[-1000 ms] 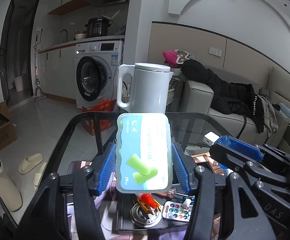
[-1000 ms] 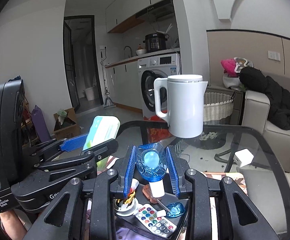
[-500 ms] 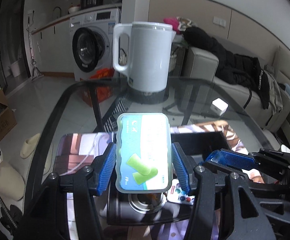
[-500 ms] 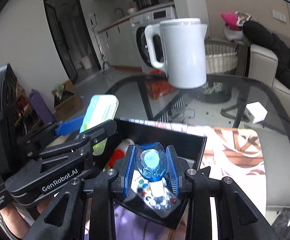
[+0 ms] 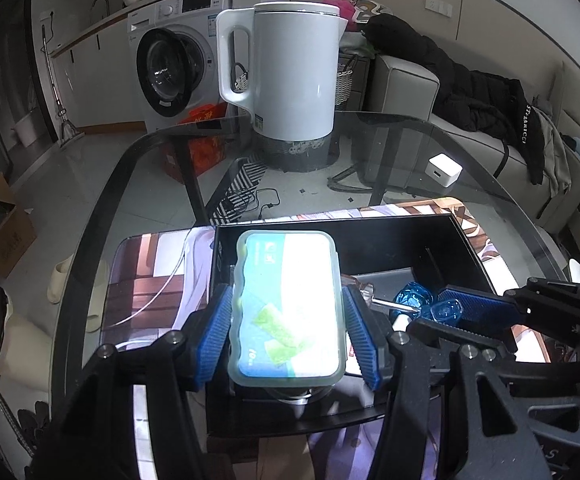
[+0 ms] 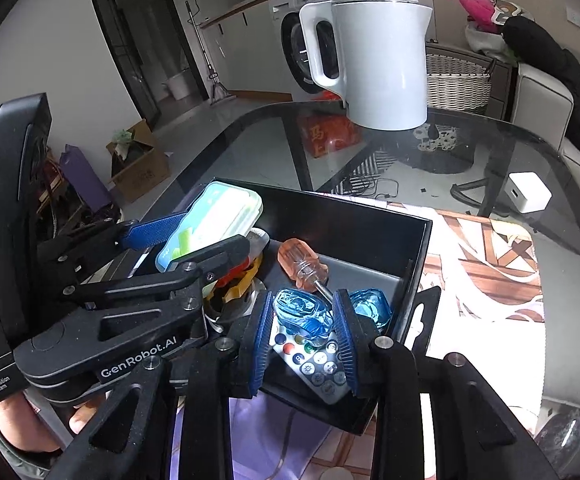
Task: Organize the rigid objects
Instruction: 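Lower both items into the black box and open both tools, then withdraw both open tools from the black box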
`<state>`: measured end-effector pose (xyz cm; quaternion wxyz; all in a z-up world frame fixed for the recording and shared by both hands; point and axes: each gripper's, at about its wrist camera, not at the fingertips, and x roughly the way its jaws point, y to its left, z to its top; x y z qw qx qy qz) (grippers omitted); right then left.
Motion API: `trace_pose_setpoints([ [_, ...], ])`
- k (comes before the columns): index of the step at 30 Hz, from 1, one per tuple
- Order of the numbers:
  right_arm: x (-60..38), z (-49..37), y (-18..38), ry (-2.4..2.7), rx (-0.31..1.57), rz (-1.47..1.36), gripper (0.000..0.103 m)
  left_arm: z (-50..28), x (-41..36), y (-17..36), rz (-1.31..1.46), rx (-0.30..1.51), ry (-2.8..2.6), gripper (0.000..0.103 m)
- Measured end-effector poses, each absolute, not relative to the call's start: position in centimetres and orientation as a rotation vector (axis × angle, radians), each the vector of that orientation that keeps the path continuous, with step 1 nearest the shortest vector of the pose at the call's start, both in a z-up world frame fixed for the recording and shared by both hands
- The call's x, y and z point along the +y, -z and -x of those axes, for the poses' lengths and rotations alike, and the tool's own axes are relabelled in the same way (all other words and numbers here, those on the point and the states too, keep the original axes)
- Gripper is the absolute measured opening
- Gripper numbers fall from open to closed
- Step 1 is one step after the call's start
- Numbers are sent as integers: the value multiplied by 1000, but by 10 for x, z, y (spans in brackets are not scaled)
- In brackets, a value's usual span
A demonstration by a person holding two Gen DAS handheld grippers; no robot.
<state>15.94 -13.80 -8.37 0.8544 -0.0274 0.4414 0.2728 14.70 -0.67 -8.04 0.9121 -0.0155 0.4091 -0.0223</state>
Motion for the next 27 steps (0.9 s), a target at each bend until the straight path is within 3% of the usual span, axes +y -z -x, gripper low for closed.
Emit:
trace_pose_setpoints([
  [5,-142,-165,82,-580,940,13,33,-140,-4,78,55,845,51,55],
  [9,-144,-160,76,-550,902,38,47,-133,0,72,90,815,69,60],
  [14,-157,-149,66,-544,852,-6,66,-113,8,57,142,741,40,86],
  [17,-168,-140,62,-540,829,-36,84,-100,8,50,157,706,37,91],
  [27,-179,-91,39,-547,735,-37,88,-51,-7,34,51,552,4,98],
])
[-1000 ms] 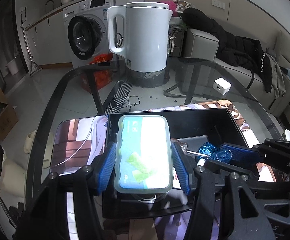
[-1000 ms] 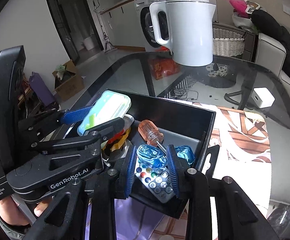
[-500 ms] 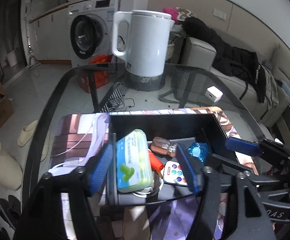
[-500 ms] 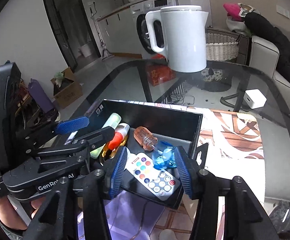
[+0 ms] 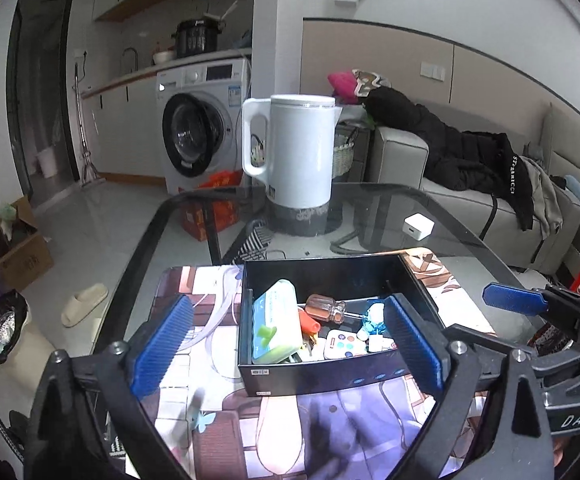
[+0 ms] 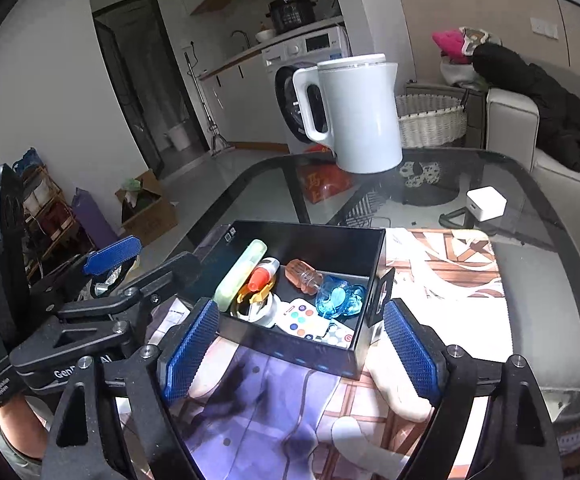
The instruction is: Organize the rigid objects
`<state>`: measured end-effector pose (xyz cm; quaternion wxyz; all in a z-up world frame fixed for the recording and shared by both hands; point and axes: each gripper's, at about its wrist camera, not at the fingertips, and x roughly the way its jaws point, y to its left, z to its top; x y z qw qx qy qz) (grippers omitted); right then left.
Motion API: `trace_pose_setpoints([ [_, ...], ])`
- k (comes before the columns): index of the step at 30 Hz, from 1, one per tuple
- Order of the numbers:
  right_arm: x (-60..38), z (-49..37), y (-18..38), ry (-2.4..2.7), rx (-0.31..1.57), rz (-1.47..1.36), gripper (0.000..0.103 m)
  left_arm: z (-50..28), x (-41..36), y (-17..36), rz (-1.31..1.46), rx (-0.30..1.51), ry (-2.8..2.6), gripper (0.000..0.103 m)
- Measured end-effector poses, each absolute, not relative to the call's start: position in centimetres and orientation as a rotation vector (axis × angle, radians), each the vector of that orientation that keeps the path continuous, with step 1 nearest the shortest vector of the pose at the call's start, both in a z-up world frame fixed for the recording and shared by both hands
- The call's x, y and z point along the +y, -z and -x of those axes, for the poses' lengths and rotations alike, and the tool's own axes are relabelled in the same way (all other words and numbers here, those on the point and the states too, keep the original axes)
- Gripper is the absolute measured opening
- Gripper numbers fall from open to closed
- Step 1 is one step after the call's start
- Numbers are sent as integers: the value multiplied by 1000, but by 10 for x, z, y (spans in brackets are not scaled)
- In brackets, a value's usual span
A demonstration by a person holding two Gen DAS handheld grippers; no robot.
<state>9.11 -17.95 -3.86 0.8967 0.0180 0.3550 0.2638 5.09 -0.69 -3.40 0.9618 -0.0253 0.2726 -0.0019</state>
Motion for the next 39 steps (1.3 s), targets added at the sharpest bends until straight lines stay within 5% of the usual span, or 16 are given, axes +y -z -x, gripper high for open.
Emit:
trace_pose_setpoints([
  [18,-204,-36,27,-397,536,-14,101,-16,-11,37,-9,489,-50,100],
  [39,-205,-25,29,-384,500,-27,102,2,3,38,11,404,-97,103],
])
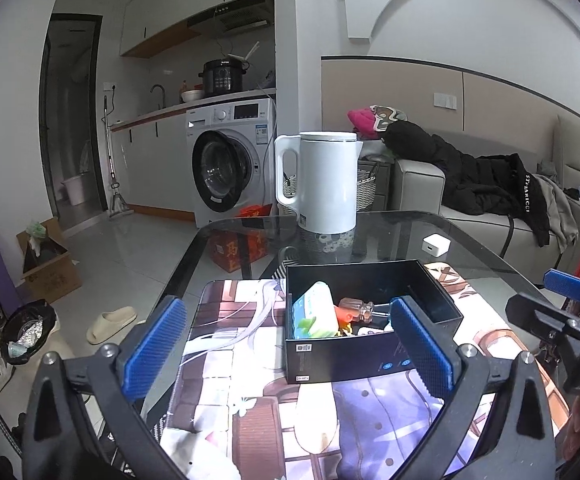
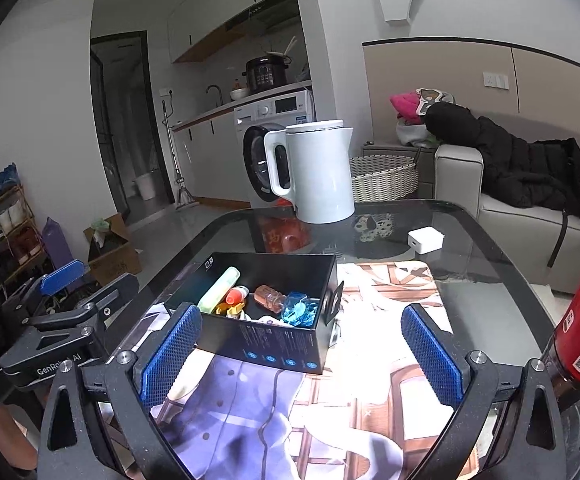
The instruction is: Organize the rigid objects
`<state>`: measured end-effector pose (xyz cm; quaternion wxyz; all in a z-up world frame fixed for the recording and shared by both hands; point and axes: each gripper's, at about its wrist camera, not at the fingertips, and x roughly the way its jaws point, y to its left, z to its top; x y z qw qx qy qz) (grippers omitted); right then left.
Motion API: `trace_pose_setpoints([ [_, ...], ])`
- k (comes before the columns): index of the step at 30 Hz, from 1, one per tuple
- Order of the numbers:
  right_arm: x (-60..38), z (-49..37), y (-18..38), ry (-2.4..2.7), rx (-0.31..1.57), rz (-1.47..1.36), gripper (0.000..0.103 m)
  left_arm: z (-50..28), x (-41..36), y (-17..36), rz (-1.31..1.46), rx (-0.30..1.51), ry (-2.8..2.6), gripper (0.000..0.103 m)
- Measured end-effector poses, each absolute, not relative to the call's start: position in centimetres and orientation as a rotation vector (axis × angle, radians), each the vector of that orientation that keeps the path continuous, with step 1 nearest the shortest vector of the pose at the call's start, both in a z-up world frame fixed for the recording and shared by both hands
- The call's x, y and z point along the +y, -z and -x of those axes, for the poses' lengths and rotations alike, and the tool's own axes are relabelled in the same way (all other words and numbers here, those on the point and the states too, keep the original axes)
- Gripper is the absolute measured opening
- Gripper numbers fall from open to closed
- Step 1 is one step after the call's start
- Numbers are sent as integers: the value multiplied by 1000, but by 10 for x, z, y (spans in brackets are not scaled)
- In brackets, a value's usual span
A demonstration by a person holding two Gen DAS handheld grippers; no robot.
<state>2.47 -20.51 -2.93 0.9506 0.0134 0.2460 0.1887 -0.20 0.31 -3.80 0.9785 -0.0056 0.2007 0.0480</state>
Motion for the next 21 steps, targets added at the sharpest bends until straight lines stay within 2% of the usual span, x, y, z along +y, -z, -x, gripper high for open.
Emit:
trace_pose_setpoints([
  [21,-203,-22,30,-395,492,-21,102,6,1,34,8,390,-87,103],
])
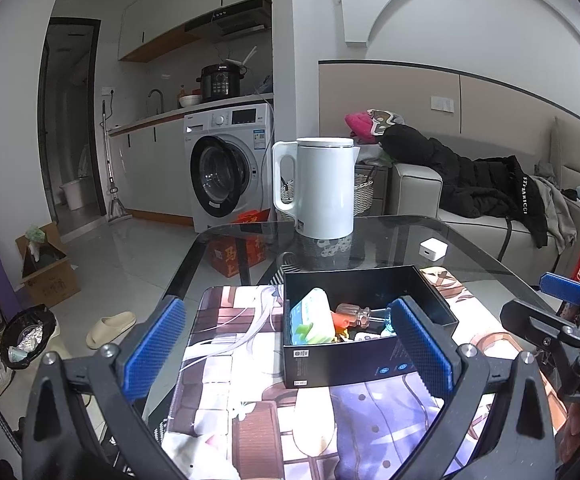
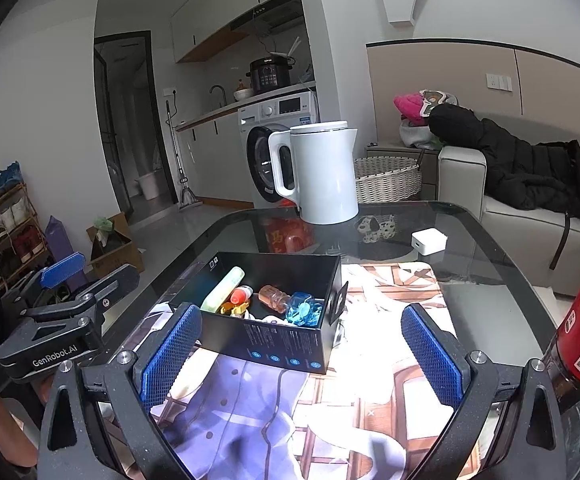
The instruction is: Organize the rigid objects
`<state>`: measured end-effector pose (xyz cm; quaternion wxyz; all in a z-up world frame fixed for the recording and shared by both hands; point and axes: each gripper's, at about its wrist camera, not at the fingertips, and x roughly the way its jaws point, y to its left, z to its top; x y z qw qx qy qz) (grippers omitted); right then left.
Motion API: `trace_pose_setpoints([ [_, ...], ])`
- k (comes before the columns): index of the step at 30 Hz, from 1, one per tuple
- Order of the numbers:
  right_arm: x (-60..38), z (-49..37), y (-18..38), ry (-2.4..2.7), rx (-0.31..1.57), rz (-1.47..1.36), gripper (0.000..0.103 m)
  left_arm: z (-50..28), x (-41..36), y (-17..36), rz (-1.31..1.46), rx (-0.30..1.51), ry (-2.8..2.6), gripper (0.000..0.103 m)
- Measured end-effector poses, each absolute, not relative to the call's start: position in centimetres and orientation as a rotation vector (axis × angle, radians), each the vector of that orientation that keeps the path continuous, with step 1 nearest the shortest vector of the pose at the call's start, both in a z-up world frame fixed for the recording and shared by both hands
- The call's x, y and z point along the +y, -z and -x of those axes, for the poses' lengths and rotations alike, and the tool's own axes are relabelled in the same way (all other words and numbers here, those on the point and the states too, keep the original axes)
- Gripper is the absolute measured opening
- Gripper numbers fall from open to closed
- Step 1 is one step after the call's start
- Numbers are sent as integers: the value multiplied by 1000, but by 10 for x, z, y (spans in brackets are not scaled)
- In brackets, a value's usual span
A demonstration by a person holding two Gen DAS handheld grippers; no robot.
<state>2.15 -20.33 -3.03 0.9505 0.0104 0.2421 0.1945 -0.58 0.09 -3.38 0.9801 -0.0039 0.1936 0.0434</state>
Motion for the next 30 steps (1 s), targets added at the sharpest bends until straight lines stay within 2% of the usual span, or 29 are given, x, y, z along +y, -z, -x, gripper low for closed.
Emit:
trace_pose_setpoints([
  [8,-203,-18,28,-395,470,-26,102,5,0,33,11,392,-87,103],
  [14,-202,-5,17,-405,367,2,102,6,1,32,18,386,-92,103],
  [30,-199,-6,20,-419,378,14,102,5,1,32,20,396,-94,103],
])
